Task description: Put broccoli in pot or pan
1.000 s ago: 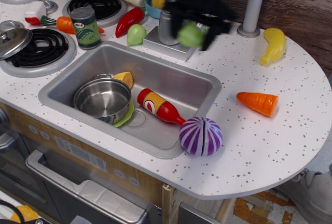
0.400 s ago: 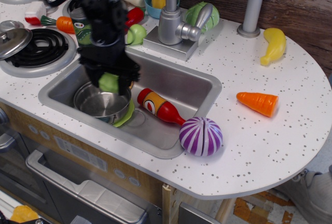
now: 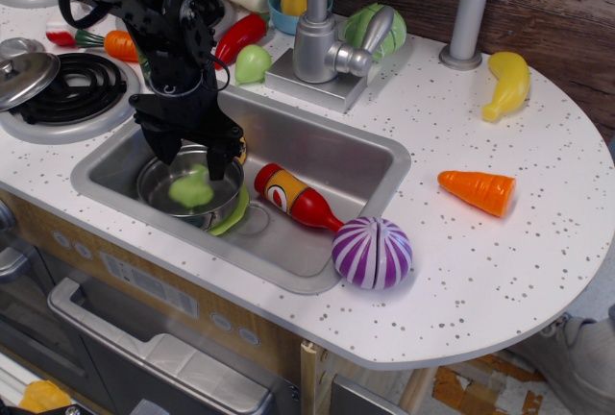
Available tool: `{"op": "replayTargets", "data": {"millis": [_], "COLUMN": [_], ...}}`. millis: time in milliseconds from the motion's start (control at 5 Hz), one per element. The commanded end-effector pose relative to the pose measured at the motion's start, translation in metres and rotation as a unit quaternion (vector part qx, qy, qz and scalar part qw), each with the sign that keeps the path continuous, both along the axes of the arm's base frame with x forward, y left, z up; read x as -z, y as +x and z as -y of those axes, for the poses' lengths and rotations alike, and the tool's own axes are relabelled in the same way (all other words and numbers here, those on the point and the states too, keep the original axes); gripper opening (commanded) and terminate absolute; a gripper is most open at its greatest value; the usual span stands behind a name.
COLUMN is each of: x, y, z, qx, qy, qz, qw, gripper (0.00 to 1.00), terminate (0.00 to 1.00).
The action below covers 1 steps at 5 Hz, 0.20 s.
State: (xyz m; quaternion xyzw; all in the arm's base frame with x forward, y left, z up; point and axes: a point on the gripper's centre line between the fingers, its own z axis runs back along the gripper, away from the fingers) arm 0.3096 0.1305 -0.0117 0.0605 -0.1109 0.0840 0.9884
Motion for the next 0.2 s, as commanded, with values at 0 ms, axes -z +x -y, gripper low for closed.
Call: {"op": "replayTargets", "data": {"millis": [0], "x": [-0.0103], "y": [0.0050], "z": [-0.0031], "qx": [0.009], "qy": [0.009], "qz": [0.016], "qw": [0.9998], "gripper": [1.00], "terminate": [1.00]}}
